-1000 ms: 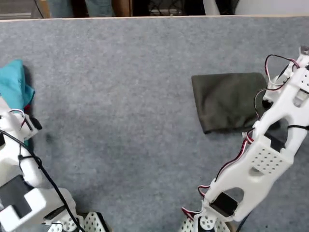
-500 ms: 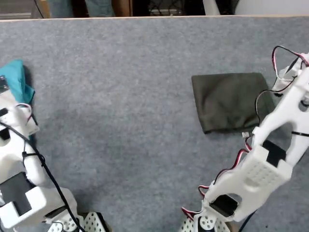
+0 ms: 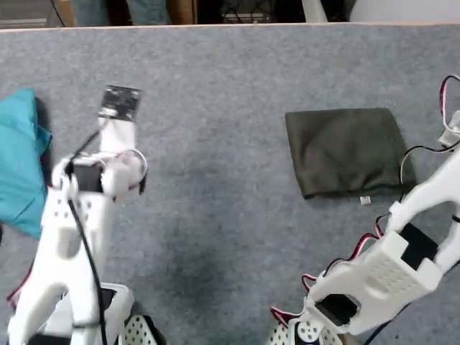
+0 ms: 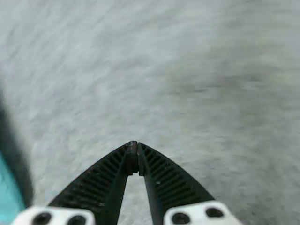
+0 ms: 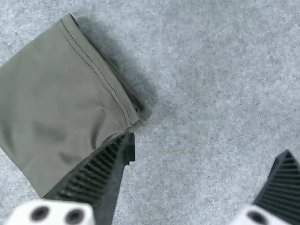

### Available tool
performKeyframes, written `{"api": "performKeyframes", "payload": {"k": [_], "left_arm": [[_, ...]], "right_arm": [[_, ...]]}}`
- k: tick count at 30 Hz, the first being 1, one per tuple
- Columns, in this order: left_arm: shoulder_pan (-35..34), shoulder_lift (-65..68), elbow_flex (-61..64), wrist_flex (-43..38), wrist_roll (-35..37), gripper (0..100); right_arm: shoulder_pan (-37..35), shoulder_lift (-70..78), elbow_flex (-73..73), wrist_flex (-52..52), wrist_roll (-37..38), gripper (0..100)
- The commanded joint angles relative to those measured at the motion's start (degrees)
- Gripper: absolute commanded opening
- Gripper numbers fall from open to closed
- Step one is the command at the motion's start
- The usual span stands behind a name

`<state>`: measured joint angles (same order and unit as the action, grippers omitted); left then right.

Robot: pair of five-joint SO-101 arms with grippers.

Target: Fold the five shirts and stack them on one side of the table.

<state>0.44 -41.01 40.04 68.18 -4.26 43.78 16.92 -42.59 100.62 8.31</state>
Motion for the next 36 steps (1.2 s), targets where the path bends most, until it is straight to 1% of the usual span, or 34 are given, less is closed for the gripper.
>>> {"api": "performKeyframes", "payload": {"k": [1,5,7,9,13,15,18,21,22,24,26,27,28,32,34,36], "left_arm": [[-8.3,-5.3,2.4,-1.4,-0.3,5],[-31.3,-2.1,6.3,-7.1,-0.4,21],[-38.9,0.3,6.3,-11.0,-0.4,23],[-42.3,3.1,5.7,-14.9,-0.4,23],[-43.5,12.0,6.1,-22.1,-0.4,24],[-43.8,18.3,5.0,-23.3,-0.8,24],[-44.4,26.8,0.0,-21.5,-5.4,23],[-46.3,34.4,-7.3,-18.7,-5.9,22],[-46.4,36.4,-9.2,-17.4,-6.0,20],[-46.4,39.6,-12.7,-14.9,-6.0,13],[-46.2,40.7,-14.9,-14.2,-6.1,4],[-46.1,40.9,-15.3,-14.2,-6.2,2],[-45.4,40.9,-15.3,-14.2,-6.8,4],[-40.8,40.4,-13.6,-13.8,-12.7,3],[-38.1,37.8,-11.3,-12.6,-14.7,3],[-34.3,32.4,-8.5,-10.3,-15.2,3]], "right_arm": [[1.1,-2.8,-1.9,0.3,0.4,44.1],[0.7,-2.7,-1.8,0.3,0.4,44.1],[0.3,-2.8,-0.8,0.3,0.3,44.1],[-1.2,-3.1,1.8,0.3,0.4,44.1],[-4.2,-3.1,6.5,0.3,0.0,44.1],[-5.6,-3.2,6.8,0.3,0.0,44.1],[-7.2,-4.1,6.8,0.3,0.0,44.1],[-9.2,-5.5,9.5,0.3,0.0,44.1],[-9.8,-5.8,10.6,0.3,-0.1,44.1],[-10.5,-6.9,11.9,0.3,-0.1,44.1],[-10.5,-8.2,12.5,0.3,-0.1,44.1],[-10.5,-8.9,12.6,0.3,-0.1,44.1],[-10.5,-9.6,12.7,0.3,-0.1,44.1],[-10.6,-11.6,12.6,-0.2,-0.1,44.1],[-11.8,-11.6,12.3,-0.3,0.0,44.1],[-12.7,-11.4,12.5,-0.3,0.0,44.1]]}}
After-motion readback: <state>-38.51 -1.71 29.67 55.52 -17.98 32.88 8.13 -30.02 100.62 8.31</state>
